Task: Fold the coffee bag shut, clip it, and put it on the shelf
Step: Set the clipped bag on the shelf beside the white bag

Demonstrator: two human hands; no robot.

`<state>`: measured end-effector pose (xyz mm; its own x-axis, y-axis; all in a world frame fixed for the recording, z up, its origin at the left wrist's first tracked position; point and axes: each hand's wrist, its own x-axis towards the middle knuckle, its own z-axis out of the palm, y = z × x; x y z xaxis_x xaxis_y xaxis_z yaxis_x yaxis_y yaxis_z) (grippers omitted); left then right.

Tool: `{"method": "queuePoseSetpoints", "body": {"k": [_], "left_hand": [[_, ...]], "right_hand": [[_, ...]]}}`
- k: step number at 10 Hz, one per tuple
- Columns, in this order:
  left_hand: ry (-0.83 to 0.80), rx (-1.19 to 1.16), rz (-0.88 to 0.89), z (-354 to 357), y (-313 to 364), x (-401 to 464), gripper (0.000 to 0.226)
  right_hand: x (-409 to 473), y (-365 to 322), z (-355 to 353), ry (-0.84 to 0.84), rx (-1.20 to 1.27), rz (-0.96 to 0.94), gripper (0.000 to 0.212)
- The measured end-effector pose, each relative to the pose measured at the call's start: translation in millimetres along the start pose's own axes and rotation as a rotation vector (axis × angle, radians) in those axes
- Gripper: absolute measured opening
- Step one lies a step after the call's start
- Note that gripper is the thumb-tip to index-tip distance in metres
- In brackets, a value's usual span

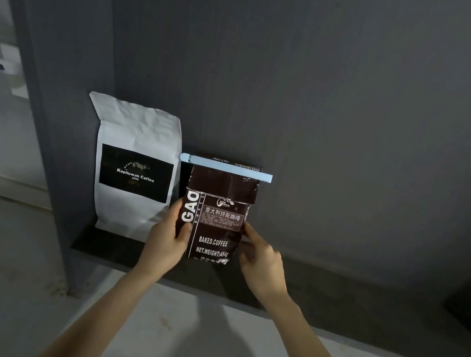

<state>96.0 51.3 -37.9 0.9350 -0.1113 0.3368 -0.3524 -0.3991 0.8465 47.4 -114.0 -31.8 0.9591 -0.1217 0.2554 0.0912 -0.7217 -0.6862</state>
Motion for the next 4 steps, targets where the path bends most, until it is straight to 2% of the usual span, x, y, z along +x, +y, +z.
{"method": "queuePoseSetpoints", "body": {"k": [2,4], "left_hand": [[-0.125,0.179,-0.014,-7.2,25.1,-15.3,0.072],[-0.132,0.438,0.003,-12.0,51.1,-17.8,0.078]], "right_hand": [[-11.7,-11.9,-16.2,-0.130,-0.128,0.002,0.063],[-16.2,-27.2,-41.1,-0.156,-0.344,0.015,0.071]]}}
